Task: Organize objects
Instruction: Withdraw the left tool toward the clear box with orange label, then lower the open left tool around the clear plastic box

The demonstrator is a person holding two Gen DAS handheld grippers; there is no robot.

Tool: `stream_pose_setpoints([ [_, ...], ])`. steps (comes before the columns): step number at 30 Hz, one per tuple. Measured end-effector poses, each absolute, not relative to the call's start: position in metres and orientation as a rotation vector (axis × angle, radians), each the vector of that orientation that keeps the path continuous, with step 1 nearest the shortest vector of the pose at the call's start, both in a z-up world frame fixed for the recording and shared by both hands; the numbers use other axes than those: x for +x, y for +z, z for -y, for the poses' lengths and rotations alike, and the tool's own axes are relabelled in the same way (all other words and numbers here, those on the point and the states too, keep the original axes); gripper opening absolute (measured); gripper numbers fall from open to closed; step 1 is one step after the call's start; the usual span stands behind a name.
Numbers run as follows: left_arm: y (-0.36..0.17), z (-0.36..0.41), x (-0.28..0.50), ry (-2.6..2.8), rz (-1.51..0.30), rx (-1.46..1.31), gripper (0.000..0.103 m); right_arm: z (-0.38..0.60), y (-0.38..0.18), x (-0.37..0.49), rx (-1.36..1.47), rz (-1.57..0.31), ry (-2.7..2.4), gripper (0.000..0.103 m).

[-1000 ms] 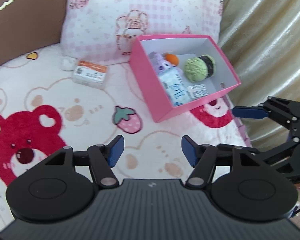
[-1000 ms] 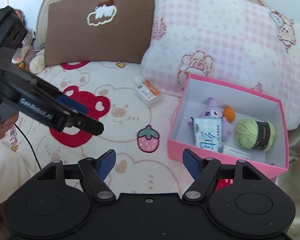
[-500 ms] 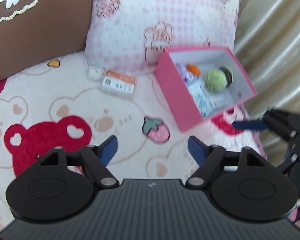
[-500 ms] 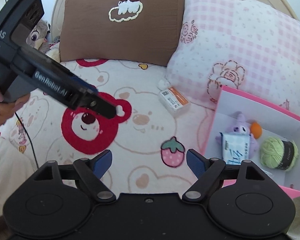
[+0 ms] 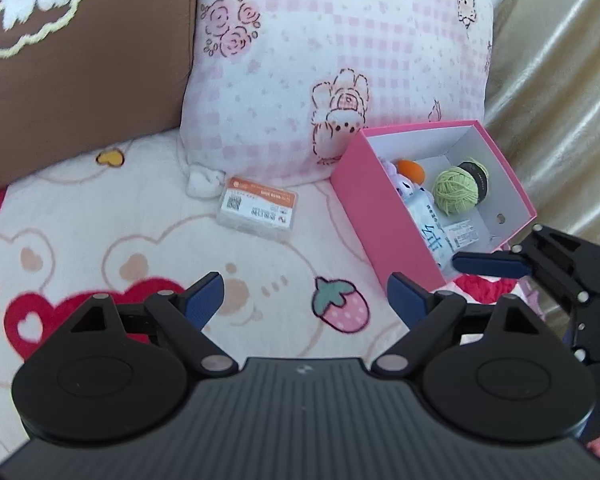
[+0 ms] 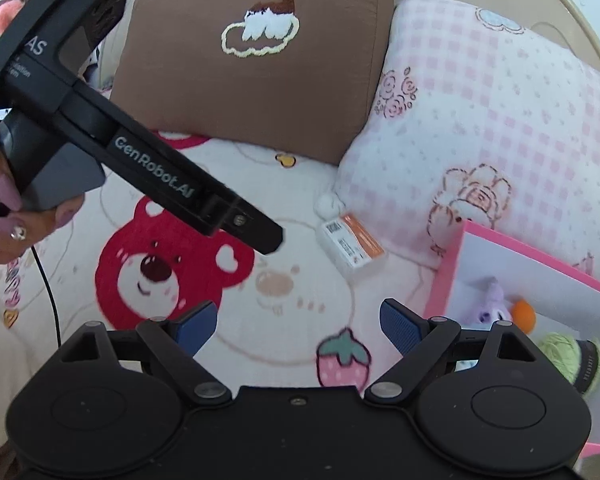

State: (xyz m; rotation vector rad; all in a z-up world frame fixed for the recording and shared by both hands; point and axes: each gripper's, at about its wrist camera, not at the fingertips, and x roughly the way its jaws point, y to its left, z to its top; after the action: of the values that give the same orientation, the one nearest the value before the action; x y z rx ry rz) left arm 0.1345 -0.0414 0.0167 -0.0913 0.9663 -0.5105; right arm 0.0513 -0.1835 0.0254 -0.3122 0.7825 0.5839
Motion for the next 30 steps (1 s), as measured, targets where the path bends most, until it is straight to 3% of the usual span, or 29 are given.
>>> stream_pose_setpoints([
  [7,-0.008,0.044,0.154,-0.522,-0.915,-0.026,0.092,0.164,-0.013,0.063,-0.286,-0.735,0.556,0.091],
  [13,-0.031,0.042,0.180,-0.511,-0.872,-0.071,0.092,0.144,-0.032,0.088,-0.423,-0.639,0.487,0.091],
  [30,-0.095,0.029,0.247,-0.526,-0.906,-0.142,0.090,0.139,-0.099,0.149,-0.322,-0.684,0.344,0.091],
])
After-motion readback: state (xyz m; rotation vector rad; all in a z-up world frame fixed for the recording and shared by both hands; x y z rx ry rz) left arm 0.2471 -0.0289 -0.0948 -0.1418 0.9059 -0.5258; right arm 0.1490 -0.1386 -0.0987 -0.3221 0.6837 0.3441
